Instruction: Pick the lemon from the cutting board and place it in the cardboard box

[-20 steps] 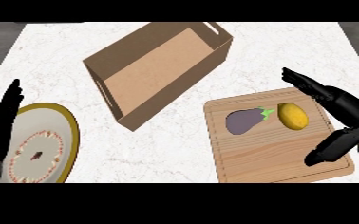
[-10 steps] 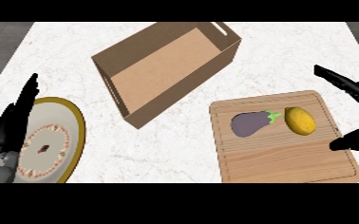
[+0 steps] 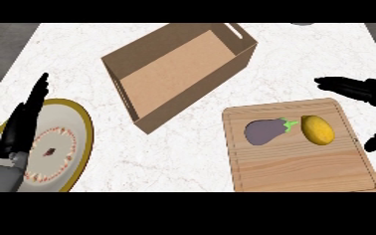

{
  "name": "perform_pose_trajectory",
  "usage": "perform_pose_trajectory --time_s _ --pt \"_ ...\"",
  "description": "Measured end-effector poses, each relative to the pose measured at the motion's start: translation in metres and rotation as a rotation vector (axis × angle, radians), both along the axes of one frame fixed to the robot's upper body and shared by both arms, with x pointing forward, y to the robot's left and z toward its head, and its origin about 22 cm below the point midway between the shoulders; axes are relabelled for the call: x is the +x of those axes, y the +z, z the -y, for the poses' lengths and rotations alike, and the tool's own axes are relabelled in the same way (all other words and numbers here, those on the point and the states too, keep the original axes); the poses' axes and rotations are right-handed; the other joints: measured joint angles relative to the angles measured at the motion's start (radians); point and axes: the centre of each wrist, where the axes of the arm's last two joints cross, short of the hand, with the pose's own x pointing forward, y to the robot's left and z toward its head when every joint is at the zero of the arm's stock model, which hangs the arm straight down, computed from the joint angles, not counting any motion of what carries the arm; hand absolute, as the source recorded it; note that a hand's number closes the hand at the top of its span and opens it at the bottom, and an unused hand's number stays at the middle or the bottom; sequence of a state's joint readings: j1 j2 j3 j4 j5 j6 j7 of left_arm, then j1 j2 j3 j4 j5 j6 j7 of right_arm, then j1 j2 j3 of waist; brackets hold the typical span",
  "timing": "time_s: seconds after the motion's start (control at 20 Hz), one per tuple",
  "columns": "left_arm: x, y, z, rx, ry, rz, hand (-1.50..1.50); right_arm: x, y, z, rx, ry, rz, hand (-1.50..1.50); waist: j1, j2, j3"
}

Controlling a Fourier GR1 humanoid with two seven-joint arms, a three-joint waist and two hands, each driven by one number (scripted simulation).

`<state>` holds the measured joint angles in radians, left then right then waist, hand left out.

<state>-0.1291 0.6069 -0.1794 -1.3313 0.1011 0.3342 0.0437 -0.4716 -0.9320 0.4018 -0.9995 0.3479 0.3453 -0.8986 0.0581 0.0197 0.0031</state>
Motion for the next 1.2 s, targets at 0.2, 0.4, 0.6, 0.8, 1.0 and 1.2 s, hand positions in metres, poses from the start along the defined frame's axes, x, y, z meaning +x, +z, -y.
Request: perform_pose_trajectory --time_s 0.2,0.4,0.6,0.8,1.0,1.2 --pt "0.001 -0.004 -0.001 0.004 0.011 -0.007 0.00 0.012 -0.008 -0.011 -0.130 0.064 -0.021 -1.50 -0.007 -0.004 -0.001" --pt "0.001 -0.007 -0.009 0.010 0.021 -0.011 0.00 0.029 -0.015 -0.025 -0.206 0.104 -0.039 -1.50 -0.017 -0.008 -0.002" --pt "0.003 -0.004 -0.011 0.008 0.035 -0.016 0.00 0.041 -0.022 -0.034 -0.258 0.124 -0.040 -1.50 -0.029 -0.012 -0.002" --pt "-0.003 -0.010 -0.011 0.014 0.040 -0.016 0.00 0.047 -0.037 -0.048 -0.269 0.150 -0.041 -1.50 -0.035 -0.015 -0.002" --pt "0.000 -0.009 -0.013 0.008 0.044 -0.018 0.00 0.051 -0.042 -0.046 -0.288 0.154 -0.044 -1.50 -0.040 -0.015 -0.002" --pt "0.001 -0.011 -0.015 0.006 0.054 -0.022 0.00 0.050 -0.050 -0.048 -0.277 0.166 -0.051 -1.50 -0.045 -0.016 -0.003"
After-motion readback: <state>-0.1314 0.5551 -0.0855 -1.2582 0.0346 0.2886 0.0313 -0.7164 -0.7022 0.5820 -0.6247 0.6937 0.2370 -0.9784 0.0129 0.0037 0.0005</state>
